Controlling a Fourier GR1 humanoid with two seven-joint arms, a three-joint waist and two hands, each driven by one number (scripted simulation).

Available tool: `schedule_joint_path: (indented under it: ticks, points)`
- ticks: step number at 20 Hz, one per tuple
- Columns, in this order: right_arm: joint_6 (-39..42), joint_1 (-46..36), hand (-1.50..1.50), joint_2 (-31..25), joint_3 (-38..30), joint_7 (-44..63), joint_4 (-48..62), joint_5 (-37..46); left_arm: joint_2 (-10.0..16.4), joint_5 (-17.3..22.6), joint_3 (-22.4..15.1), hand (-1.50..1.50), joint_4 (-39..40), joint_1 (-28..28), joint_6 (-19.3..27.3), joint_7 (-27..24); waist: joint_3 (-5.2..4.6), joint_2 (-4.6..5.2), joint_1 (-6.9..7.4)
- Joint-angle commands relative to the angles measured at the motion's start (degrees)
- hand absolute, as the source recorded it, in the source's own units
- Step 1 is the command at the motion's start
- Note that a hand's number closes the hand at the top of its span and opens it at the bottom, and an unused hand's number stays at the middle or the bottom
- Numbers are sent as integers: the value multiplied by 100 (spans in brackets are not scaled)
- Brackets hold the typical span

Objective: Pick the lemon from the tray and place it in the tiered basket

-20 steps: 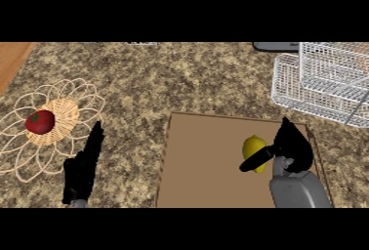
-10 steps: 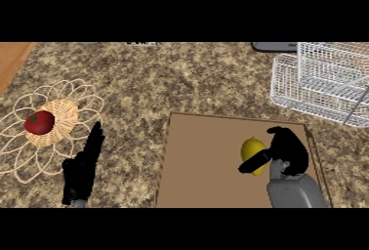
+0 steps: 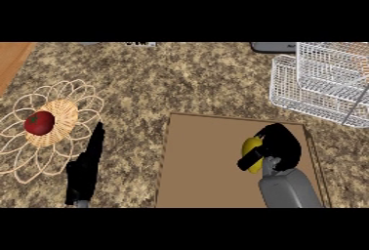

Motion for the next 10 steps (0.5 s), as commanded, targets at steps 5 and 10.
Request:
schedule_joint_path:
  ticks: [5,10]
  points:
    - [1136,743,150,-2065,-271,-2660,-295,-773,57,160,209,0,218,312,-51,81,23,100,-215]
    - [1313,938,150,-3514,-1005,-4958,-398,-1588,21,85,158,0,-22,348,78,181,48,86,-332]
